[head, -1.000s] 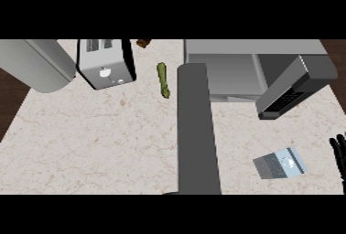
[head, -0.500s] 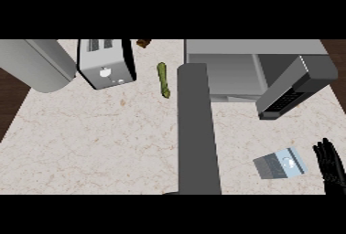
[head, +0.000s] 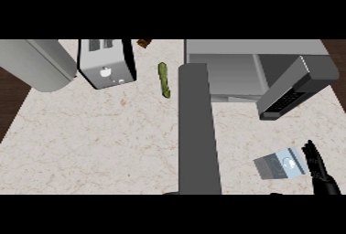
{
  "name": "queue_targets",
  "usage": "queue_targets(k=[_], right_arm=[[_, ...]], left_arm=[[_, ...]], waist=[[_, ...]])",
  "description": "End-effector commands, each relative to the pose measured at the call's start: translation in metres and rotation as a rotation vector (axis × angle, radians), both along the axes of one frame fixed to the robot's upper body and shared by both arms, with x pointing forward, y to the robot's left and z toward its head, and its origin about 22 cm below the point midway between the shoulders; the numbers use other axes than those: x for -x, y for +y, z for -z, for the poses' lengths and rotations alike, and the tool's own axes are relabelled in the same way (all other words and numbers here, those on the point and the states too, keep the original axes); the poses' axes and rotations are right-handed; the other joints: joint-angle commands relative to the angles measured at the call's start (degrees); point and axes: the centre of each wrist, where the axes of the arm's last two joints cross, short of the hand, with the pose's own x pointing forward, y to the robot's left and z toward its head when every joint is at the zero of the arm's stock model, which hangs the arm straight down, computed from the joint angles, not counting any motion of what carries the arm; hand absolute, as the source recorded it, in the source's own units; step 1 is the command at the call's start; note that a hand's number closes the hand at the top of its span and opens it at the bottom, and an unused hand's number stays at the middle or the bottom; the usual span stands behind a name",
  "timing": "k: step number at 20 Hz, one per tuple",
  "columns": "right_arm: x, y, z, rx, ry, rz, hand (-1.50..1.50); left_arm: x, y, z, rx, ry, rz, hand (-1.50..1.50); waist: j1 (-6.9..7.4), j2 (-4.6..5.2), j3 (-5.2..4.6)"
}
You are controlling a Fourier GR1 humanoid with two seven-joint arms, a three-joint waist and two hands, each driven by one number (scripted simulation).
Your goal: Pick up the milk, place it into the microwave and close the microwave
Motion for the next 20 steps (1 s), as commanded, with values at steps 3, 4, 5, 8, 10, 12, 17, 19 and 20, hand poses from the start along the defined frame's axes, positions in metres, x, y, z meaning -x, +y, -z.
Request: queue_targets(k=[3,4,5,8,10,12,17,19,20], right_arm=[[0.0,-0.011,0.025,-0.027,-0.022,-0.031,-1.5],[-0.009,0.007,0.027,-0.048,-0.007,-0.024,-1.5],[-0.007,-0.002,0.031,-0.028,0.005,-0.018,-1.5],[-0.029,-0.002,0.036,-0.071,-0.016,-0.048,-1.5],[-0.022,0.002,0.044,-0.114,-0.028,-0.049,-1.5],[-0.025,-0.001,0.047,-0.122,-0.055,-0.054,-1.5],[-0.049,0.008,0.044,-0.191,-0.027,-0.094,1.5],[-0.042,0.024,0.052,-0.151,-0.023,-0.163,1.5],[-0.041,0.015,0.051,-0.16,-0.021,-0.151,1.5]], left_arm=[[0.014,-0.005,-0.013,-0.014,-0.038,0.031,-1.5],[0.009,0.006,0.003,0.001,-0.033,0.019,-1.5],[0.014,-0.003,-0.014,-0.002,-0.029,0.01,-1.5],[0.021,-0.001,-0.001,-0.008,-0.02,0.024,-1.5],[0.015,0.014,0.003,0.001,-0.017,0.02,-1.5],[0.001,0.009,0.001,-0.011,-0.018,0.022,-1.5],[0.014,0.007,0.004,0.01,-0.008,0.041,-1.5],[0.01,0.001,0.003,0.01,0.005,0.052,-1.5],[0.013,0.017,0.003,0.018,-0.016,0.06,-1.5]], waist=[[0.0,-0.03,-0.02],[-0.17,-0.03,-0.05],[-0.09,-0.01,-0.02],[0.24,0.03,0.01],[0.05,0.05,0.0],[-0.06,0.15,0.03],[0.51,0.13,0.05],[0.16,0.1,0.02],[0.38,0.13,0.04]])
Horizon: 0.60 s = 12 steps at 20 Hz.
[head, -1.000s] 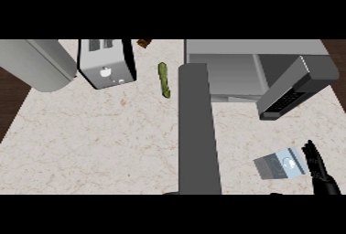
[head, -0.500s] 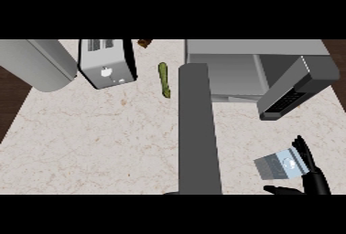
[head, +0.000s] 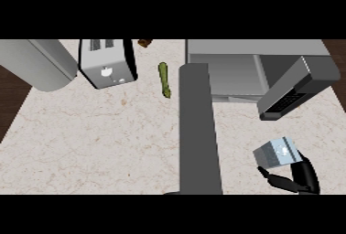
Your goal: Pick up the milk, place it into the microwave and close the microwave
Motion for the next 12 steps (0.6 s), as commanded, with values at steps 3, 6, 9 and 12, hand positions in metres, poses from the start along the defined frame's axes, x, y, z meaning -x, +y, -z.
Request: queue_targets(k=[3,6,9,12], right_arm=[[-0.004,0.004,0.004,-0.024,-0.113,-0.072,1.5],[-0.01,0.022,0.007,-0.075,-0.133,-0.086,1.5],[-0.025,0.051,0.01,-0.077,-0.134,-0.048,1.5],[-0.058,0.073,-0.003,-0.085,-0.153,-0.052,1.5]], left_arm=[[0.001,-0.002,0.003,0.002,-0.01,0.0,-1.5],[0.0,0.002,-0.018,-0.01,-0.031,0.01,-1.5],[-0.001,-0.005,-0.001,0.001,-0.012,0.032,-1.5],[-0.004,-0.007,-0.011,0.014,-0.011,0.043,-1.5]], waist=[[0.2,0.25,0.21],[0.02,0.18,0.22],[0.62,0.4,0.27],[0.64,0.41,0.26]])
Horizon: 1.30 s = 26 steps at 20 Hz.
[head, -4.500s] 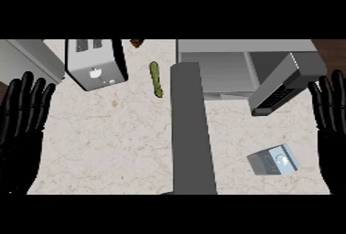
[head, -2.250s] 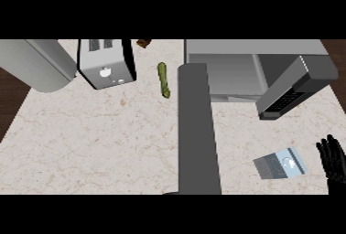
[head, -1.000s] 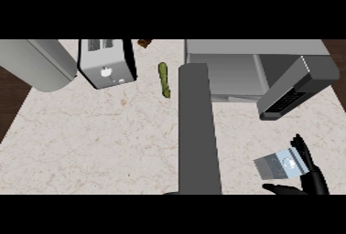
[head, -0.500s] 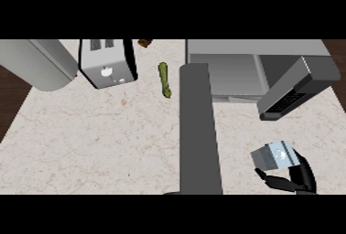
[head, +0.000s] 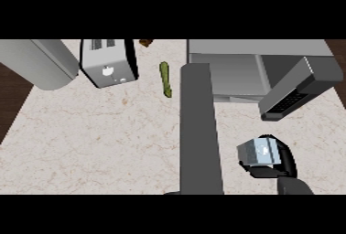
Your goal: Pick up the milk, place it into the microwave and close the microwave
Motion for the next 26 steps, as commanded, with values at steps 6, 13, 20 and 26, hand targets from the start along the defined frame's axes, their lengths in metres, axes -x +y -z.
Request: queue_targets(k=[6,13,20,26], right_arm=[[-0.034,0.026,-0.012,-0.006,-0.113,-0.056,1.5],[-0.074,0.067,-0.034,0.059,-0.167,-0.022,1.5],[-0.131,0.062,-0.089,0.095,-0.132,-0.04,1.5],[-0.155,0.056,-0.117,0.136,-0.125,0.008,1.5]], left_arm=[[0.003,0.015,-0.004,0.007,0.0,-0.005,-1.5],[-0.001,0.011,0.001,0.015,-0.002,0.005,-1.5],[-0.013,0.005,0.006,-0.004,0.017,0.016,-1.5],[-0.016,0.017,0.011,-0.015,0.027,0.044,-1.5]], waist=[[0.07,0.05,0.09],[0.27,0.23,0.09],[0.16,0.2,0.03],[1.86,0.89,0.1]])
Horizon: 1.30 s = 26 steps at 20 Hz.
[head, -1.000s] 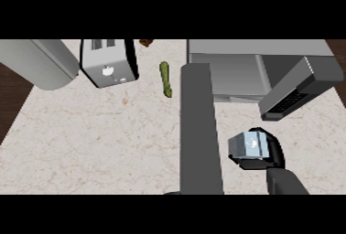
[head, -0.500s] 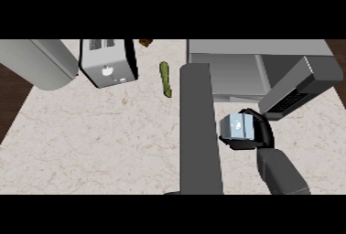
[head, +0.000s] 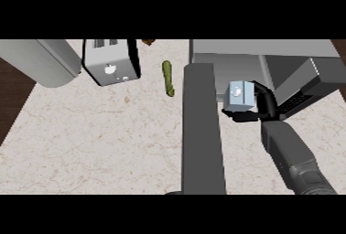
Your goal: Pick up the milk, place it into the microwave and close the microwave
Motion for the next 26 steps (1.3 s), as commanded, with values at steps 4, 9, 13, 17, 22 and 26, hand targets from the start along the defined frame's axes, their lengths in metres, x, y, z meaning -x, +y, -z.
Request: queue_targets(k=[4,9,13,17,22,26], right_arm=[[-0.027,-0.021,-0.04,0.051,0.012,0.038,1.5],[-0.04,-0.015,-0.057,0.181,0.007,0.078,1.5],[-0.046,-0.037,-0.075,0.262,-0.009,0.19,1.5],[-0.049,-0.035,-0.079,0.269,-0.023,0.262,1.5],[-0.055,-0.049,-0.098,0.293,-0.021,0.293,1.5],[-0.053,-0.059,-0.099,0.286,-0.03,0.341,1.5]], left_arm=[[-0.01,-0.006,-0.002,0.015,-0.007,0.045,-1.5],[-0.021,0.003,-0.005,-0.018,-0.032,0.051,-1.5],[-0.027,-0.002,-0.001,-0.001,-0.04,0.066,-1.5],[-0.032,-0.003,-0.005,-0.008,-0.043,0.094,-1.5],[-0.042,0.001,-0.008,-0.026,-0.063,0.09,-1.5],[-0.042,0.002,-0.012,-0.036,-0.063,0.091,-1.5]], waist=[[1.82,0.82,0.13],[2.9,1.32,0.1],[3.94,2.09,0.16],[5.32,2.79,0.29],[5.88,3.67,0.33],[6.38,3.72,0.47]])
